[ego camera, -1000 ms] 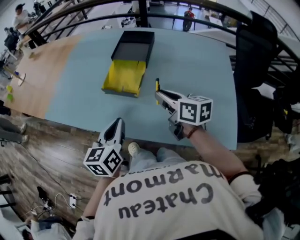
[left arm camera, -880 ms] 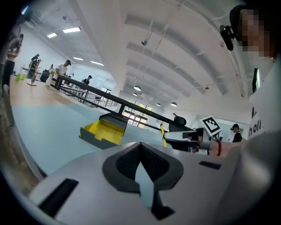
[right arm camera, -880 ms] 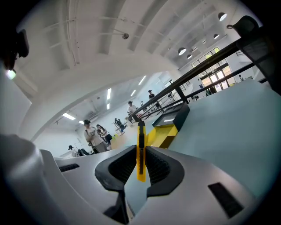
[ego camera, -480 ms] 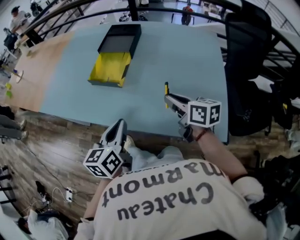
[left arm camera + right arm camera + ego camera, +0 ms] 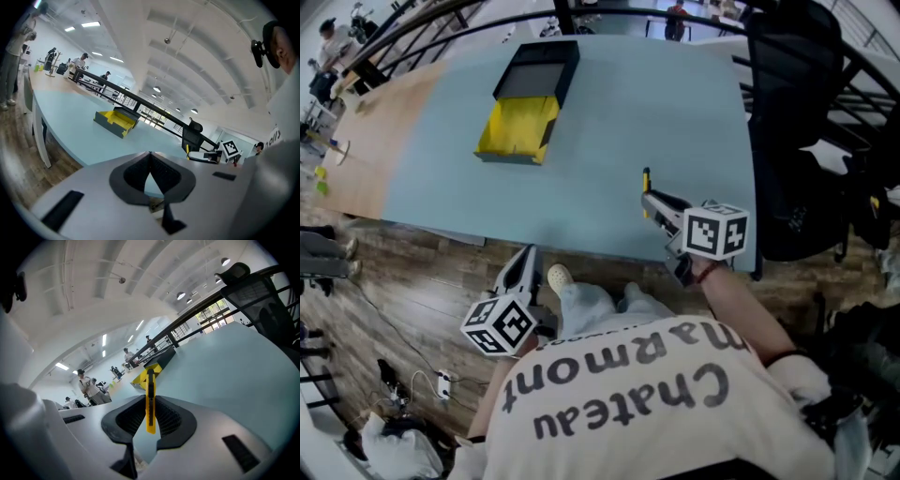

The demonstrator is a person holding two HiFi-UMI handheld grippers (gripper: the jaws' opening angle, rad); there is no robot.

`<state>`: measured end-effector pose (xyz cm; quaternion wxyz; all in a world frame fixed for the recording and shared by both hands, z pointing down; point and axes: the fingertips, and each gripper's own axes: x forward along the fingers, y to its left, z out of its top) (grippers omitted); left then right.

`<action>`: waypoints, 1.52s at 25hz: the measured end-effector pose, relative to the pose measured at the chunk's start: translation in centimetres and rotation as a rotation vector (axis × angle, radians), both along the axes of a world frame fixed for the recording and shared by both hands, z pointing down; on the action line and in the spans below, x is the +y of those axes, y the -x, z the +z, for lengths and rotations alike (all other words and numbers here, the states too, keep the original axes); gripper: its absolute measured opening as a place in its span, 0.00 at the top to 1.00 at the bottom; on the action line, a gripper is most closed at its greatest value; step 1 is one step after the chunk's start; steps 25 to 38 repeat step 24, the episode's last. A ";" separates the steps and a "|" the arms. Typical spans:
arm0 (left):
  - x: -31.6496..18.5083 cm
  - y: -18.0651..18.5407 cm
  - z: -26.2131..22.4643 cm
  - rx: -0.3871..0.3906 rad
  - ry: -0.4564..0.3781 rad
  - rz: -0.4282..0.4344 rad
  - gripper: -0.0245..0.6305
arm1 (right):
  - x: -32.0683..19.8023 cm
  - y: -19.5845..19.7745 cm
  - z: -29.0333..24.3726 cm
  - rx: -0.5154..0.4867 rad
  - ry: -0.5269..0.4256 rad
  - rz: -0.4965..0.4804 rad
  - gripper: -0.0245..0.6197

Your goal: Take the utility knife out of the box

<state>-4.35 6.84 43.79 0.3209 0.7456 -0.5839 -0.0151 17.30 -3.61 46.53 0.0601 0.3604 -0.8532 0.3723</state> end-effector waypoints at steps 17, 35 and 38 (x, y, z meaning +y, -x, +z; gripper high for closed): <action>1.2 2.8 1.2 -0.013 0.008 0.049 0.96 | 2.3 1.6 0.4 0.028 0.027 0.033 0.84; 2.0 3.8 0.5 -0.002 -0.013 0.053 0.96 | 4.0 2.7 0.2 0.041 0.035 0.028 0.84; 2.0 3.8 0.5 -0.002 -0.013 0.053 0.96 | 4.0 2.7 0.2 0.041 0.035 0.028 0.84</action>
